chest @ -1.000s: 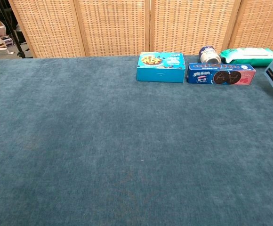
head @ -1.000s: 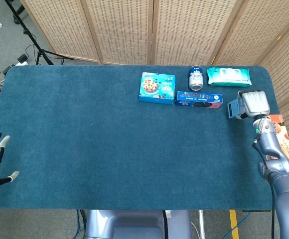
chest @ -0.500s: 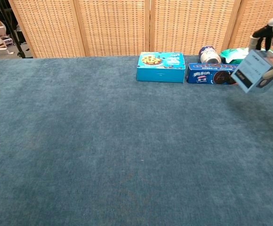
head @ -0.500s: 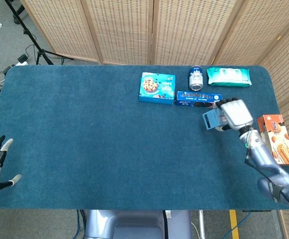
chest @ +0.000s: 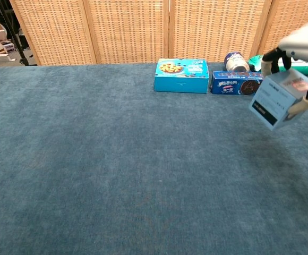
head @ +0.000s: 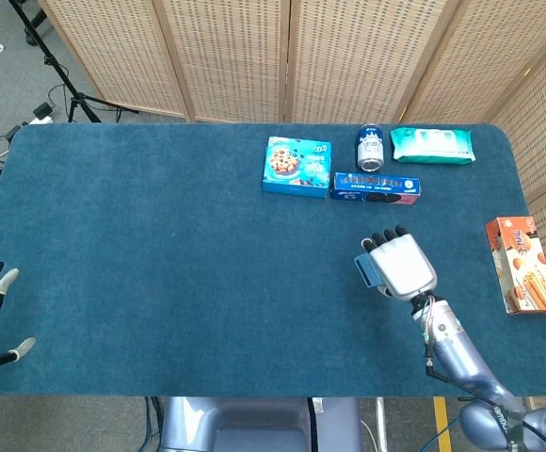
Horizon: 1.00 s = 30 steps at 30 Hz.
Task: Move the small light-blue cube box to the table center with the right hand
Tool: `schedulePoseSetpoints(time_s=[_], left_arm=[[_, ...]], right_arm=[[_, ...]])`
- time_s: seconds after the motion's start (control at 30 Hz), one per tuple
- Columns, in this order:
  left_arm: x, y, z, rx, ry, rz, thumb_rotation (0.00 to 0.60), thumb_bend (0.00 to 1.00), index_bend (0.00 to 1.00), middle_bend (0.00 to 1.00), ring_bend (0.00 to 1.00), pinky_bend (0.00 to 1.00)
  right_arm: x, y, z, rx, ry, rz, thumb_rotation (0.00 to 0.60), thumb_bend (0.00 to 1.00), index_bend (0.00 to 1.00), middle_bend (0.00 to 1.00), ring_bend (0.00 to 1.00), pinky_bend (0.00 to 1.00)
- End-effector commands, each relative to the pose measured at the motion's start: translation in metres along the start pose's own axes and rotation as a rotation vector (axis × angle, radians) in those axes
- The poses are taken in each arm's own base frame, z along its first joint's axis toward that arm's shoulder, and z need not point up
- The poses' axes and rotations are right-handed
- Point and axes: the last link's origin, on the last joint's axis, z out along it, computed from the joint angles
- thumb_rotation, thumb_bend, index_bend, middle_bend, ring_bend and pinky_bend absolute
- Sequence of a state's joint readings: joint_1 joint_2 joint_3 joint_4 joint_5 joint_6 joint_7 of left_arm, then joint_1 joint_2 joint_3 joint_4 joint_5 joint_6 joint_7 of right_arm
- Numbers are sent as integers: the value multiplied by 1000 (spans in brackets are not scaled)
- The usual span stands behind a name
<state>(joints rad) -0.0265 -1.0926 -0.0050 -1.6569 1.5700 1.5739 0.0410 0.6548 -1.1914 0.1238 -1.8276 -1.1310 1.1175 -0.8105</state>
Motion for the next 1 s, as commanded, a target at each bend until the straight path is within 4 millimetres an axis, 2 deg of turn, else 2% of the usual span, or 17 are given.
schedulePoseSetpoints(time_s=[0.03,0.3,0.47,0.53,0.6,0.63,0.67,0.73,0.8,1.0], left_arm=[[0,0,0,2,1,-2,600,0,0,0,0,0],[-1,-1,0,8,-2,1,600,0,0,0,0,0],[0,-1,0,9,-1,0,600,0,0,0,0,0],[0,-1,0,9,1,-1,600,0,0,0,0,0],[1,-1,0,9,2,-3,600,0,0,0,0,0],[1,-1,0,9,3,-4,600,0,0,0,0,0],[1,-2,0,10,5,-5,600,0,0,0,0,0],[2,-2,0,12,8,-7,600,0,0,0,0,0],[3,-3,0,12,11,-9,600,0,0,0,0,0],[4,-3,-1,10,14,-10,600,0,0,0,0,0]], right_arm=[[-13,-7,-1,-31,-59,5,600,388,479,581,458,336],[-37,-13,-6,-153,-234,91,600,414,479,584,470,384],[-38,-22,-4,-217,-266,172,600,413,479,585,483,405],[-38,-25,-3,-236,-275,207,600,384,479,569,484,406],[-39,-28,-3,-243,-289,235,600,294,458,485,452,407],[-39,-29,-3,-242,-297,249,600,207,392,374,372,407],[-39,-31,-4,-237,-310,269,600,114,273,225,237,404],[-36,-33,-5,-225,-320,303,600,14,71,39,46,372],[-30,-32,-5,-216,-299,324,600,0,0,0,0,310],[-15,-29,-11,-187,-259,356,600,0,0,0,0,195]])
